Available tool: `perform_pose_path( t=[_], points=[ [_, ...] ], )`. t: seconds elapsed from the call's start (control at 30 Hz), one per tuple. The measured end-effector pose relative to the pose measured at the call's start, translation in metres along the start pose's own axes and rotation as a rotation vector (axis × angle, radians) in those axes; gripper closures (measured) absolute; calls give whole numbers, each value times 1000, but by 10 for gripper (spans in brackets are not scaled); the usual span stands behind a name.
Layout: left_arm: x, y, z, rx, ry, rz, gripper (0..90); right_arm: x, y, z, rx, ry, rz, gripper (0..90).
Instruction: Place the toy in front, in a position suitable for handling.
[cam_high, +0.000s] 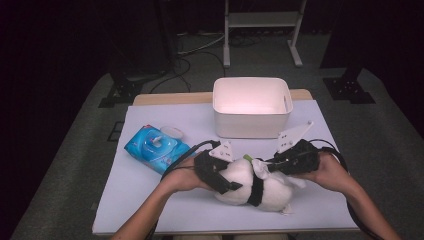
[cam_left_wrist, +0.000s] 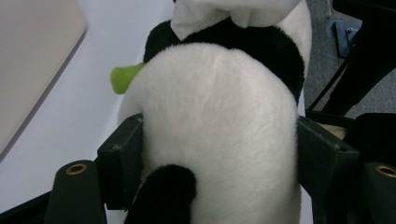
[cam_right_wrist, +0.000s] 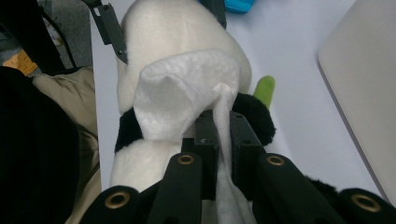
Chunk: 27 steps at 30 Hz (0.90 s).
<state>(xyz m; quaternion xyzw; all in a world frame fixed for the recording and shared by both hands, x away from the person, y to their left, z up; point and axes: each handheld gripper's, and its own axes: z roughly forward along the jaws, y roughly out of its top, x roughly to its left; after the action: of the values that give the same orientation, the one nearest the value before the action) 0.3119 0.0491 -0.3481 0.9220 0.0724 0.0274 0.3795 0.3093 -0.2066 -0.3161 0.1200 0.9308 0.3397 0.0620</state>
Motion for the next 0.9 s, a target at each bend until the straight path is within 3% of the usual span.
perform_pose_path(
  t=[0.3, 0.53, 0.7, 0.9],
  points=[
    [5, -6, 0, -7, -11, -26, 262, -7, -23, -14, -34, -24, 57, 831],
    [3, -2, -1, -8, -7, -16, 260, -10, -38, -26, -51, -38, 96, 821],
    [1, 6, 0, 3, -4, 1, 260, -9, -33, -26, -43, -39, 82, 825],
    [-1, 11, 1, 8, -4, 17, 260, -8, -15, -11, -30, -6, 41, 827]
  ],
)
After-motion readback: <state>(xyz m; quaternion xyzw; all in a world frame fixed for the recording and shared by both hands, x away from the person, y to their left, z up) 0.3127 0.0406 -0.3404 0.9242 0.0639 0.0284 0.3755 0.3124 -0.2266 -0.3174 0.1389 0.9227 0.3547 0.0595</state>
